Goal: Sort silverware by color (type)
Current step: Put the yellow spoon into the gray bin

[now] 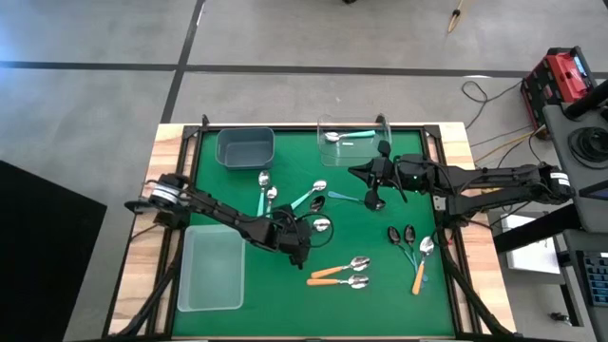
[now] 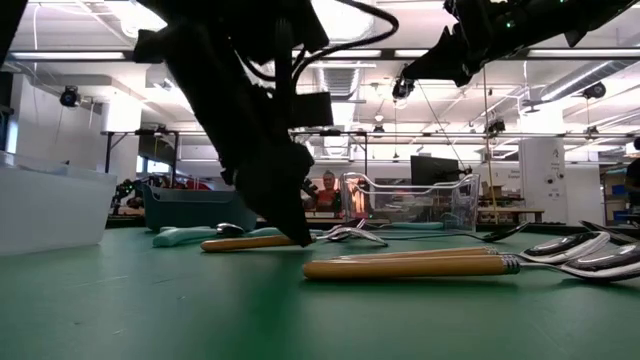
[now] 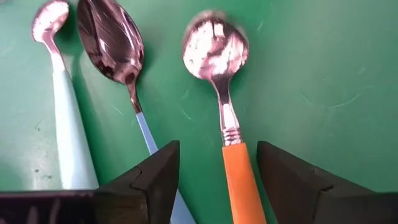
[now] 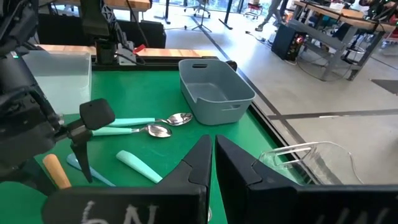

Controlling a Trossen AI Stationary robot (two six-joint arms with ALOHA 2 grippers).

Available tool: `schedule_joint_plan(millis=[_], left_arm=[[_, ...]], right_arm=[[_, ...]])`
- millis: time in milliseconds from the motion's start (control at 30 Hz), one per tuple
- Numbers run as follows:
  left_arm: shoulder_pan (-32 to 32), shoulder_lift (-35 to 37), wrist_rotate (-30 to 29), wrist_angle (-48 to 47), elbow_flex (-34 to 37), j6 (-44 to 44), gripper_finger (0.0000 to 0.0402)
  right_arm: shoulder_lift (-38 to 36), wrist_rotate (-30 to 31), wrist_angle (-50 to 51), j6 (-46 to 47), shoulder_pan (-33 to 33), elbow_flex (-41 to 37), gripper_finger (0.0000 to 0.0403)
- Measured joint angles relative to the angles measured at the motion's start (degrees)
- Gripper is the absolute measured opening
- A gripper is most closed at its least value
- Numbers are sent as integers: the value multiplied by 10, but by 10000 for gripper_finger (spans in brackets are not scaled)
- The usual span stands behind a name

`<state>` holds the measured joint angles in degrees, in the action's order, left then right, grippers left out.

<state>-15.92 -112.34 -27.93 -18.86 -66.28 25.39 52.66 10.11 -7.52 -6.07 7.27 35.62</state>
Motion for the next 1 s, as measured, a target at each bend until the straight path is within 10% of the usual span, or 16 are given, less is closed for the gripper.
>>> schedule_joint_plan(millis=[1000], left_arm=[[-3, -15, 21, 12, -1, 16, 25]], right_arm=[[0, 0, 0, -1, 0, 0, 12]])
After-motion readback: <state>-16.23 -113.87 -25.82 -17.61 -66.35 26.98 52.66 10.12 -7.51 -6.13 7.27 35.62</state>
